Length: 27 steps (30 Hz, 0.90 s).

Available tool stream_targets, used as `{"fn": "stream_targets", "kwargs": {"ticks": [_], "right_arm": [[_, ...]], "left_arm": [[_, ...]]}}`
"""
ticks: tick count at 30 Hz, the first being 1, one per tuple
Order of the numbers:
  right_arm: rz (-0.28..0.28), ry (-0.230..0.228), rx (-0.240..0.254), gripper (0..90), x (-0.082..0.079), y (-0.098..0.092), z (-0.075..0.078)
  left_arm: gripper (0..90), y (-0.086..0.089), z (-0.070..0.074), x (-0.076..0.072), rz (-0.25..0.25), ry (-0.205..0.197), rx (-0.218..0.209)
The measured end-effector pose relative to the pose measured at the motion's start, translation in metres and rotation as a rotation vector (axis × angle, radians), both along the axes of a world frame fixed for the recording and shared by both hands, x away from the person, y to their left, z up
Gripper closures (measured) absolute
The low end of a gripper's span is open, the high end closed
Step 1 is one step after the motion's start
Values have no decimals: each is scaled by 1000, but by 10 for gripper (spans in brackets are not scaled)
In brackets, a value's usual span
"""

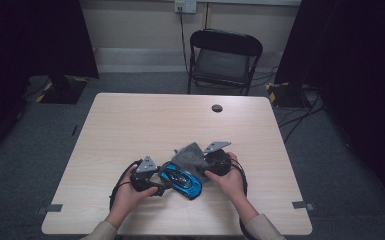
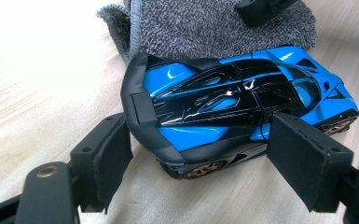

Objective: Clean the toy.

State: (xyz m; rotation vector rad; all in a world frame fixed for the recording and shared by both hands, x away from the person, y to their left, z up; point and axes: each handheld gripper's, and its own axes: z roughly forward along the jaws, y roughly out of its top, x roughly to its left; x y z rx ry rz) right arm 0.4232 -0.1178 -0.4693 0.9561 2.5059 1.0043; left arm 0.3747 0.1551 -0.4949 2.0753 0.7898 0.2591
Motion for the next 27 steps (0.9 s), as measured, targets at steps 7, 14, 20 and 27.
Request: {"fn": "stream_targets", "kwargs": {"ticks": [7,14,20,27], "right_arm": [[-2,-7,-2,493,2,4,-6],[21,4,-19,561,5,7,-12],[51,25,-64,647,9,13,-9],[92,33,-72,703,12,24,-4]], "left_arm": [[218,0,0,1,-2,4,-3],[218,0,0,1,-2,1,-1],[218,0,0,0,-2,3,0],[218,0,0,0,-3,5,-2]]}}
